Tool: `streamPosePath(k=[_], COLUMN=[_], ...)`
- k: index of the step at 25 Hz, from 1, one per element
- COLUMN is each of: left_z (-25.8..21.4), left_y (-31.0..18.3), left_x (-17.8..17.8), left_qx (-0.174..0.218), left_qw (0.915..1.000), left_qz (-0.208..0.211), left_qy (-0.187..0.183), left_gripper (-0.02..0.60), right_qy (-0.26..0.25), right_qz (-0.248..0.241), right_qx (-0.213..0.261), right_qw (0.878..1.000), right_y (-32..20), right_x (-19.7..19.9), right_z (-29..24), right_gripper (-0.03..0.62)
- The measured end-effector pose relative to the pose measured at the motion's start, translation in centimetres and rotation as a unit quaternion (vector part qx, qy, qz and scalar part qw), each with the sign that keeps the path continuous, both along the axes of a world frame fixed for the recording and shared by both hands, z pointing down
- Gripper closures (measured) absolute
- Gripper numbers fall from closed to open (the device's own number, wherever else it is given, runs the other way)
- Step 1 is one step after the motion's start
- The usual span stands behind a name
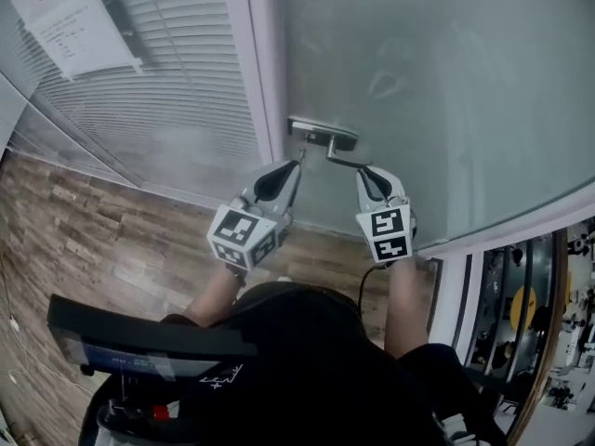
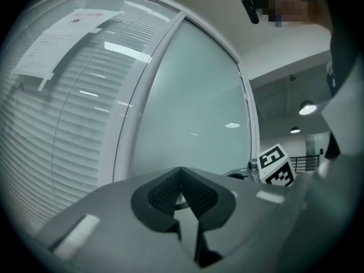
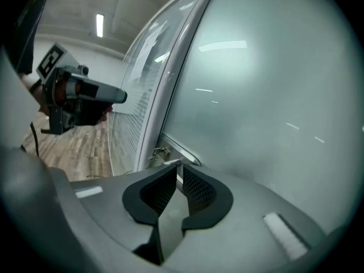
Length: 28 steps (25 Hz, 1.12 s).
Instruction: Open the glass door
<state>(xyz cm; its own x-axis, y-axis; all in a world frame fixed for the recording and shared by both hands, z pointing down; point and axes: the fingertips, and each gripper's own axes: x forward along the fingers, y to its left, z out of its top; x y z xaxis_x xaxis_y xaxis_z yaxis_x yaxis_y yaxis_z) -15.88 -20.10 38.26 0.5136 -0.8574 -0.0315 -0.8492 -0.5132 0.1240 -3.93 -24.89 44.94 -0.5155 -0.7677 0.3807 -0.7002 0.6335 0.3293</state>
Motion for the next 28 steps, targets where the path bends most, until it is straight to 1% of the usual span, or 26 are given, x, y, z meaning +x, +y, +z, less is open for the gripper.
streamPosePath(k=[3,5,8,10,13,15,17,19,21,24,26,27,28], left_z=[0.3,0.9,1.6,1.7,1.9,2.0,1.9,1.8,1.9,2.0,2.3,2.4,2.5], left_y=[-0.9,-1.6,-2.1,-2.4,-3.1,-3.4,-3.6,-3.8,-3.8,-4.0,-4.2,-4.2,-4.1], left_x=[-0.1,-0.2,0.1,0.3,0.1,0.1,0.3,0.5,0.8,0.6,0.6,0.7,0.8], left_qx=[-0.006,-0.014,-0.027,-0.029,-0.033,-0.036,-0.034,-0.034,-0.036,-0.038,-0.042,-0.043,-0.044], left_qw=[0.9997,0.9993,0.9984,0.9980,0.9979,0.9977,0.9979,0.9981,0.9980,0.9983,0.9982,0.9982,0.9982], left_qz=[0.024,0.034,0.048,0.053,0.049,0.047,0.046,0.041,0.039,0.034,0.030,0.030,0.030], left_qy=[0.003,0.009,0.015,0.020,0.028,0.032,0.031,0.032,0.034,0.029,0.029,0.028,0.026], left_gripper=[0.580,0.580,0.580,0.580,0.580,0.580,0.580,0.580,0.580,0.580,0.580,0.580,0.580], right_qy=[0.075,0.123,0.192,0.234,0.284,0.308,0.320,0.328,0.332,0.323,0.319,0.314,0.303], right_qz=[0.003,-0.007,-0.025,-0.030,-0.022,-0.015,-0.012,-0.010,-0.004,0.015,0.027,0.032,0.037], right_qx=[0.031,0.039,0.040,0.038,0.041,0.052,0.075,0.098,0.112,0.132,0.132,0.128,0.121], right_qw=[0.997,0.992,0.980,0.971,0.958,0.950,0.944,0.940,0.937,0.937,0.938,0.940,0.945], right_y=[-1.4,-2.1,-2.4,-2.8,-3.8,-4.3,-4.7,-5.0,-4.9,-5.1,-5.2,-5.2,-5.2], right_x=[-1.0,-1.7,-2.0,-1.6,-0.9,-0.4,-0.5,-0.7,-0.6,-1.0,-1.0,-0.9,-0.9], right_z=[0.8,1.8,3.5,4.5,6.0,6.7,6.9,7.1,7.3,7.3,7.4,7.4,7.5], right_gripper=[0.540,0.509,0.445,0.417,0.413,0.413,0.416,0.441,0.450,0.453,0.453,0.453,0.451])
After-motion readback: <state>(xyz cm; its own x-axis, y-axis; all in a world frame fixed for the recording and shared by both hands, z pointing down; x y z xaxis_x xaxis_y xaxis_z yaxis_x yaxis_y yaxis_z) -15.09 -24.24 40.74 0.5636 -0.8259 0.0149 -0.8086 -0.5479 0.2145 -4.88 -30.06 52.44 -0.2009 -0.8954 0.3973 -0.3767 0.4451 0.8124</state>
